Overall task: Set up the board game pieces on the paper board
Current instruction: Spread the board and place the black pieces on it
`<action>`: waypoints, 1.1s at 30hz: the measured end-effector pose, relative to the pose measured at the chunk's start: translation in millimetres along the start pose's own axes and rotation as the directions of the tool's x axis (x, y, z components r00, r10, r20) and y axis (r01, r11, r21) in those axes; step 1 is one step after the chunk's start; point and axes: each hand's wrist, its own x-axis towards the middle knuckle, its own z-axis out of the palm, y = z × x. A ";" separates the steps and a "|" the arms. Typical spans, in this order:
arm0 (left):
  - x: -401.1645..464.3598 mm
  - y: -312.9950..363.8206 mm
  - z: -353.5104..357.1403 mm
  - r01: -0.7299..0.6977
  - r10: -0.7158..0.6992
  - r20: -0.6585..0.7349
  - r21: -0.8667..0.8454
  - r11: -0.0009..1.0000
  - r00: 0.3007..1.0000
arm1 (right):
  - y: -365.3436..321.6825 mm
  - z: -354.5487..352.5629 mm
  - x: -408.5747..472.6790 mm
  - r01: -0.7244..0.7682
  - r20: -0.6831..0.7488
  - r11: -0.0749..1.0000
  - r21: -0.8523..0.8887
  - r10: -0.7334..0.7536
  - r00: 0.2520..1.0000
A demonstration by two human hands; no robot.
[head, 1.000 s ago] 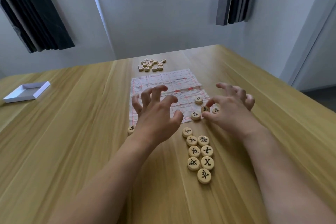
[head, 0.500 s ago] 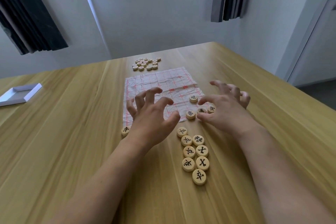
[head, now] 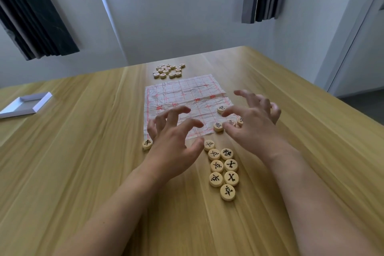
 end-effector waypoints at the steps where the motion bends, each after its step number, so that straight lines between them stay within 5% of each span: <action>1: -7.2 -1.6 -2.6 -0.021 0.021 0.006 -0.016 1.000 1.000 | -3.0 0.2 -6.1 0.004 -0.017 1.000 0.029 -0.004 1.000; 9: -57.3 3.1 -9.4 0.032 -0.031 0.007 -0.186 0.982 1.000 | -12.8 3.9 -61.0 -0.008 0.010 0.981 0.194 0.006 1.000; 14: -59.9 21.5 -5.3 0.202 -0.188 0.103 -0.149 0.968 0.977 | -18.8 2.1 -62.7 -0.018 0.049 0.976 0.218 0.008 0.999; 25: -57.8 17.0 -6.5 0.274 -0.267 0.136 -0.036 0.961 0.954 | -19.9 1.0 -62.7 0.050 0.121 0.978 0.202 -0.076 0.990; 33: -70.5 -3.5 -20.7 0.125 -0.108 0.175 -0.091 0.988 0.979 | -18.0 -2.9 -65.8 0.129 0.168 0.956 0.265 -0.177 0.970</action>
